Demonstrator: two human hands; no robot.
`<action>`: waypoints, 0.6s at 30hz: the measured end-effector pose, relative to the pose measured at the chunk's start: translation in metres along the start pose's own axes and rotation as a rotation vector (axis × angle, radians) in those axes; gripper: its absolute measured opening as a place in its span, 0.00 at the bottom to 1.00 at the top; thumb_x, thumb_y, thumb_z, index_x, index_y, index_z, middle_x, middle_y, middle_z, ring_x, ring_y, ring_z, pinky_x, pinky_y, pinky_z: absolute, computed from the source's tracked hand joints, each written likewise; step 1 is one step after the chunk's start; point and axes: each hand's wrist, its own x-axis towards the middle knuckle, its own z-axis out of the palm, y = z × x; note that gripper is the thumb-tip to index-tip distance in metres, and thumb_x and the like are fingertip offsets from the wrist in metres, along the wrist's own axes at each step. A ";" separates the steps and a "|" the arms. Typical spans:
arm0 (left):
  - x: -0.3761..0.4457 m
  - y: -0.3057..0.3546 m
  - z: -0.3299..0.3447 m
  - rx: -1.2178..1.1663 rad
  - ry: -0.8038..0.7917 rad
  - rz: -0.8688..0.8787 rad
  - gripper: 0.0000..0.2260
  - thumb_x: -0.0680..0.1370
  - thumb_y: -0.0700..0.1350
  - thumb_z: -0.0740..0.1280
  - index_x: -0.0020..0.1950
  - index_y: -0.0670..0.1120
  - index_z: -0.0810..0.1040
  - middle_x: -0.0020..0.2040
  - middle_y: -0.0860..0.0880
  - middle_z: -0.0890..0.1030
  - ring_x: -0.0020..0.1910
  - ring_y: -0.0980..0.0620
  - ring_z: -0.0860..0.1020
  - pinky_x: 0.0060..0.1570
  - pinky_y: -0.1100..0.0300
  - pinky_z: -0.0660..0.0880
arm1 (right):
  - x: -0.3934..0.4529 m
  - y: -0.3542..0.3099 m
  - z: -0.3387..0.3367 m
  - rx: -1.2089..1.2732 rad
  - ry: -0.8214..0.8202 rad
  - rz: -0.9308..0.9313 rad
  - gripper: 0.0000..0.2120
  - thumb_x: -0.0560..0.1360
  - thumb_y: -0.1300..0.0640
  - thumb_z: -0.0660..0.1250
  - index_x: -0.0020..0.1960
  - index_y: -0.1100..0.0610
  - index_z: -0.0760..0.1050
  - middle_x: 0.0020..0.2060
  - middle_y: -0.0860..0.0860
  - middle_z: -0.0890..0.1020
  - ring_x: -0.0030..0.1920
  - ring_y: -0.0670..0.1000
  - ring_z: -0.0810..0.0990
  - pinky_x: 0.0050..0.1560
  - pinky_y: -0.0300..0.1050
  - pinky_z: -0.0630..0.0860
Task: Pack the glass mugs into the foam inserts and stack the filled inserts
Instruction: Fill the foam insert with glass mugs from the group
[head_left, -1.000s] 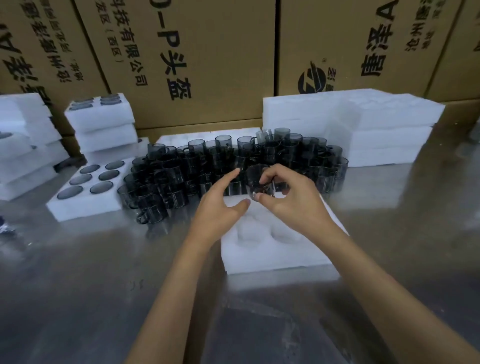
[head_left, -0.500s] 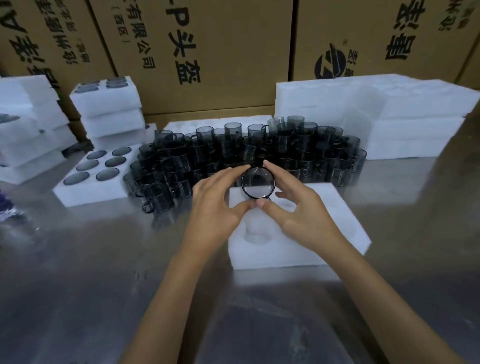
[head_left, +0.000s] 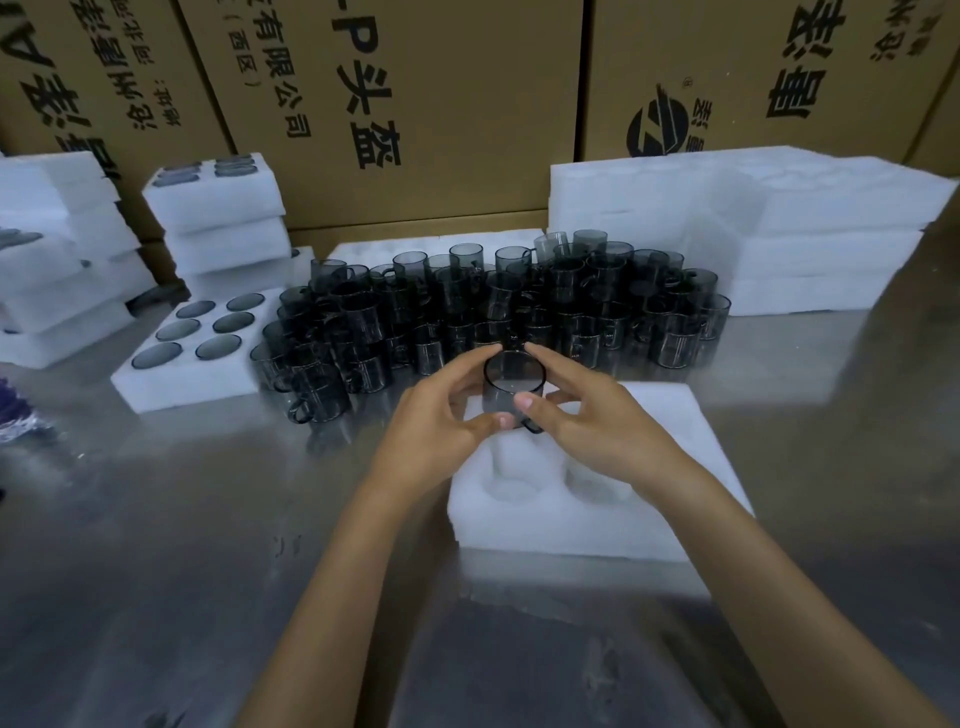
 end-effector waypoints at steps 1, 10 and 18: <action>-0.001 0.002 -0.003 0.009 -0.022 -0.004 0.31 0.71 0.45 0.79 0.70 0.61 0.73 0.61 0.65 0.79 0.64 0.68 0.74 0.68 0.61 0.70 | -0.003 -0.001 -0.002 0.032 -0.008 0.009 0.29 0.79 0.47 0.68 0.77 0.41 0.63 0.71 0.41 0.73 0.64 0.44 0.76 0.57 0.35 0.70; 0.000 0.007 -0.020 0.015 -0.194 -0.047 0.30 0.66 0.46 0.82 0.64 0.60 0.75 0.57 0.60 0.83 0.58 0.61 0.80 0.64 0.51 0.74 | -0.010 -0.006 -0.023 0.180 -0.135 -0.008 0.20 0.72 0.53 0.77 0.61 0.45 0.78 0.55 0.39 0.84 0.46 0.47 0.84 0.35 0.38 0.75; 0.000 0.002 -0.018 -0.019 -0.273 -0.043 0.28 0.68 0.45 0.80 0.64 0.59 0.76 0.58 0.60 0.83 0.49 0.68 0.79 0.50 0.58 0.72 | -0.011 0.003 -0.019 0.147 -0.069 -0.062 0.18 0.68 0.54 0.80 0.55 0.50 0.80 0.51 0.43 0.84 0.42 0.42 0.81 0.40 0.29 0.73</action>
